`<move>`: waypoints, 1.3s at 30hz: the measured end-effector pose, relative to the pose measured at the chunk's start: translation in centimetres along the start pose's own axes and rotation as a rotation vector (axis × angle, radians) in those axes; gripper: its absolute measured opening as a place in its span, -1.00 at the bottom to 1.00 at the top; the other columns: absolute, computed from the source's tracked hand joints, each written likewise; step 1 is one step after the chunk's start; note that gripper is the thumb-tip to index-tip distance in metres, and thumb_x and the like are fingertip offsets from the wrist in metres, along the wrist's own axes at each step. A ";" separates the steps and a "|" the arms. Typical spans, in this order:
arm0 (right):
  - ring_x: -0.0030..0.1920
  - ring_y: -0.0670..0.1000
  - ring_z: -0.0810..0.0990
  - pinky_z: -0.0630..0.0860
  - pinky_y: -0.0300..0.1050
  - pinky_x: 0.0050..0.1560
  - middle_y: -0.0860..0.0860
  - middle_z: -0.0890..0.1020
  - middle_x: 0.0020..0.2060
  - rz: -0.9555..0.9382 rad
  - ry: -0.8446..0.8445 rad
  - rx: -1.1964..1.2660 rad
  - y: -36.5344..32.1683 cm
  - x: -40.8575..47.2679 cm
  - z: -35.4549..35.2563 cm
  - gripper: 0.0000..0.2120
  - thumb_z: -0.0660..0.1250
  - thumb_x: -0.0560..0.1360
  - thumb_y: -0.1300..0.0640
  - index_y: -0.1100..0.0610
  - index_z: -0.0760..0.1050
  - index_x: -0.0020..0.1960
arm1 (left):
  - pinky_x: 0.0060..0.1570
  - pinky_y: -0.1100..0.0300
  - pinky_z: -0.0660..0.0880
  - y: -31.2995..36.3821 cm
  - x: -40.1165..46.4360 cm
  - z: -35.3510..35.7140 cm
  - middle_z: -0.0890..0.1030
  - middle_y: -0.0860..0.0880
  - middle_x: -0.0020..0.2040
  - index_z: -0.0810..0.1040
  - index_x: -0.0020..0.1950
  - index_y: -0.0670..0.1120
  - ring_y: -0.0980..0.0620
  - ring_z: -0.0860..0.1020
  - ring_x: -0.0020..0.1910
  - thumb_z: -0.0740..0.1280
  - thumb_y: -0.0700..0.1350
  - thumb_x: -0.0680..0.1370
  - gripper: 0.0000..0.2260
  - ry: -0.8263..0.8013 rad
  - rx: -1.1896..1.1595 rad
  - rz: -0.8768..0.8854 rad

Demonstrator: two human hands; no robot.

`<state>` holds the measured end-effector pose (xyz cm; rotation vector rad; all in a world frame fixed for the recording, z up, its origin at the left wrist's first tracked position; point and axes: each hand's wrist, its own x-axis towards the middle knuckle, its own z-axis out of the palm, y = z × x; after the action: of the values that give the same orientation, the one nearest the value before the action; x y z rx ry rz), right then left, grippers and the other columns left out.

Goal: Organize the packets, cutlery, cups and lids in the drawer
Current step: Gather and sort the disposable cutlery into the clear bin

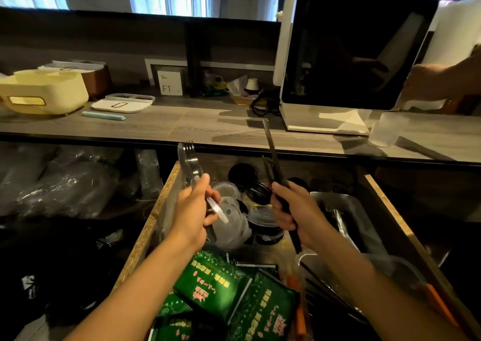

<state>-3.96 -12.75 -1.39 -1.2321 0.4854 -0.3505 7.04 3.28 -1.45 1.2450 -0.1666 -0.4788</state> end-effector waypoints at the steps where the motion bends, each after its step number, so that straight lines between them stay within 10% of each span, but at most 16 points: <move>1: -0.60 -0.11 0.23 0.11 -0.31 -0.64 0.02 0.41 -0.44 0.047 -0.077 0.048 -0.3 -0.1 -0.3 -0.81 0.16 0.65 0.14 0.23 0.46 0.14 | -0.60 0.31 0.17 -0.2 0.1 -0.2 0.49 0.01 -0.42 0.39 -0.25 -0.06 0.12 0.40 -0.49 0.25 0.00 0.67 -0.69 -0.020 -0.013 -0.039; 7: -0.58 -0.14 0.24 0.14 -0.34 -0.67 0.02 0.42 -0.39 0.244 -0.373 0.073 -0.2 -1.0 0.7 -0.61 0.16 0.56 -0.05 0.22 0.45 0.20 | -0.63 0.31 0.07 -0.6 -0.1 0.5 0.19 0.08 -0.52 0.44 -0.15 -0.07 0.16 0.15 -0.63 0.30 0.11 0.60 -0.72 -0.189 -0.185 -0.230; 17: -0.58 -0.12 0.26 0.17 -0.32 -0.65 0.04 0.44 -0.43 0.248 -0.417 -0.088 1.0 -2.1 3.4 -0.69 0.05 0.67 0.00 0.23 0.40 0.05 | -0.59 0.35 0.11 -0.6 -1.2 1.0 0.51 0.06 -0.43 0.55 -0.01 -0.07 0.18 0.36 -0.55 0.46 0.16 0.29 -0.59 -0.228 -0.028 -0.146; 25: -0.57 -0.09 0.31 0.23 -0.31 -0.61 0.08 0.46 -0.39 0.264 -0.622 -0.186 1.0 -2.4 3.3 -0.56 0.06 0.64 -0.13 0.21 0.49 0.10 | -0.65 0.33 0.23 -0.3 -1.5 1.3 0.57 -0.05 -0.35 0.61 -0.09 -0.14 0.10 0.38 -0.60 0.43 0.06 0.52 -0.75 -0.160 0.095 -0.082; 35: -0.45 -0.08 0.46 0.37 -0.31 -0.56 0.04 0.58 -0.29 0.244 -0.590 -0.248 2.2 -2.5 3.7 -0.63 0.31 0.50 0.02 0.27 0.46 0.17 | -0.37 0.25 0.50 2.2 0.0 0.4 0.53 0.06 -0.41 0.48 -0.23 -0.07 0.13 0.54 -0.42 0.38 -0.05 0.59 -0.77 0.243 -0.330 0.042; 39: -0.50 -0.06 0.43 0.26 -0.31 -0.62 0.10 0.60 -0.32 0.198 -0.234 0.065 1.9 -2.3 5.3 -0.66 0.30 0.50 -0.05 0.25 0.54 0.01 | -0.24 0.20 0.61 3.2 0.6 0.1 0.43 0.05 -0.43 0.40 -0.27 -0.07 0.11 0.55 -0.43 0.28 -0.05 0.65 -0.70 0.141 -0.684 0.028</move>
<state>-3.06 -6.71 -1.52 -1.1338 0.3869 -0.0520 8.37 3.72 1.48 0.6007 0.0980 -0.3749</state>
